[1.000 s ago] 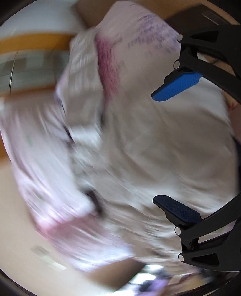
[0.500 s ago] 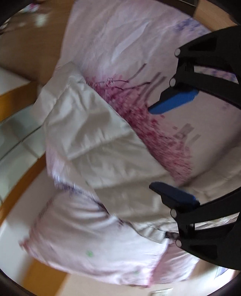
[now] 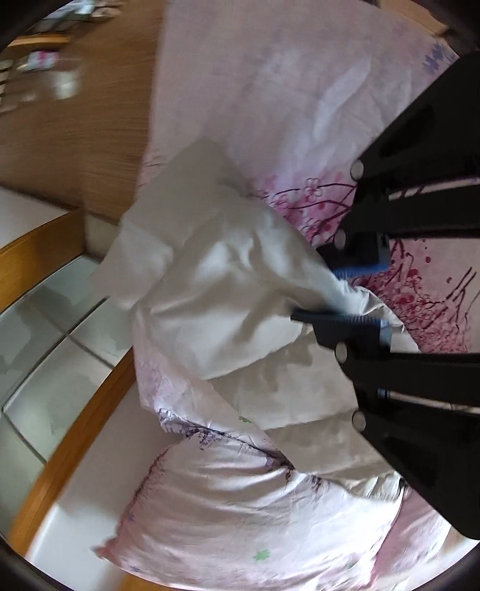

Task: Fold large clothes
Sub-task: 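Grasp a jacket sleeve with the right tool and fold it across the body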

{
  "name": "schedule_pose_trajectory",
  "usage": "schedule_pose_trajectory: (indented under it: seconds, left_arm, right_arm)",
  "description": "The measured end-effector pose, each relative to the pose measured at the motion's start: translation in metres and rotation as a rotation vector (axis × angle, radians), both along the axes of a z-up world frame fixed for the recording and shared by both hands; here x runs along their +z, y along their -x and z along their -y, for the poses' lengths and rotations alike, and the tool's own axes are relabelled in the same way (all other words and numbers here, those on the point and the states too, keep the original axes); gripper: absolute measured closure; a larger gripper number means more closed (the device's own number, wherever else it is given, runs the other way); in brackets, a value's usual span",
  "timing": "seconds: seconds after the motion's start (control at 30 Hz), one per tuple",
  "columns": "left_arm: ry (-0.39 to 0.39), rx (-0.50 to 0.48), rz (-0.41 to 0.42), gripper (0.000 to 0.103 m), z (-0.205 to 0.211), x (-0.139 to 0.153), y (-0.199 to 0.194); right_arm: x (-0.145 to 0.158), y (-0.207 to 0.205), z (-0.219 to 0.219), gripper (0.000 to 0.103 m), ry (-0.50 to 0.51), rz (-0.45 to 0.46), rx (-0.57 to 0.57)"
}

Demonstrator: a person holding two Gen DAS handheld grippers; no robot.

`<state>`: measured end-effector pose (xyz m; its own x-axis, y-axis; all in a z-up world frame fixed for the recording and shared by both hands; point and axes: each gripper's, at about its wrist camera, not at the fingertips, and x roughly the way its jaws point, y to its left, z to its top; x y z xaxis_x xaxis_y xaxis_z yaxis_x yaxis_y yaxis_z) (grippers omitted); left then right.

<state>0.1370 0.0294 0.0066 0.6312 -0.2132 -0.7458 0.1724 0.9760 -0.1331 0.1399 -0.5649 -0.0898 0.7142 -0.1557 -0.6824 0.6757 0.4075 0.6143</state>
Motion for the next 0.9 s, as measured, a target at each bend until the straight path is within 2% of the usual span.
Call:
schedule_pose_trajectory:
  seconds: [0.17, 0.27, 0.37, 0.5, 0.6, 0.67, 0.73, 0.9]
  left_arm:
    - [0.04, -0.026, -0.016, 0.002, -0.004, 0.0, -0.008]
    - [0.092, -0.035, -0.013, 0.002, -0.009, 0.0, -0.01]
    - [0.183, -0.042, 0.002, 0.002, -0.018, 0.004, -0.012]
    - [0.29, -0.055, 0.008, 0.002, -0.029, 0.012, -0.019]
    - [0.34, -0.038, -0.005, 0.002, -0.036, 0.014, -0.027]
    - [0.395, -0.035, -0.017, 0.002, -0.041, 0.014, -0.033]
    - [0.454, -0.038, -0.033, 0.002, -0.045, 0.013, -0.039]
    - [0.492, -0.043, -0.041, 0.002, -0.046, 0.008, -0.051]
  right_arm:
    - [0.044, -0.012, -0.028, 0.096, 0.226, -0.015, 0.029]
    - [0.082, -0.015, -0.061, 0.096, 0.383, 0.029, 0.086]
    - [0.119, -0.021, -0.115, 0.096, 0.522, 0.12, 0.215]
    - [0.146, -0.025, -0.188, 0.096, 0.646, 0.233, 0.396]
    - [0.15, -0.032, -0.242, 0.096, 0.686, 0.282, 0.565]
    - [0.146, -0.041, -0.275, 0.096, 0.684, 0.281, 0.681]
    - [0.136, -0.05, -0.304, 0.096, 0.669, 0.259, 0.78]
    - [0.099, -0.074, -0.378, 0.097, 0.676, 0.126, 0.974]
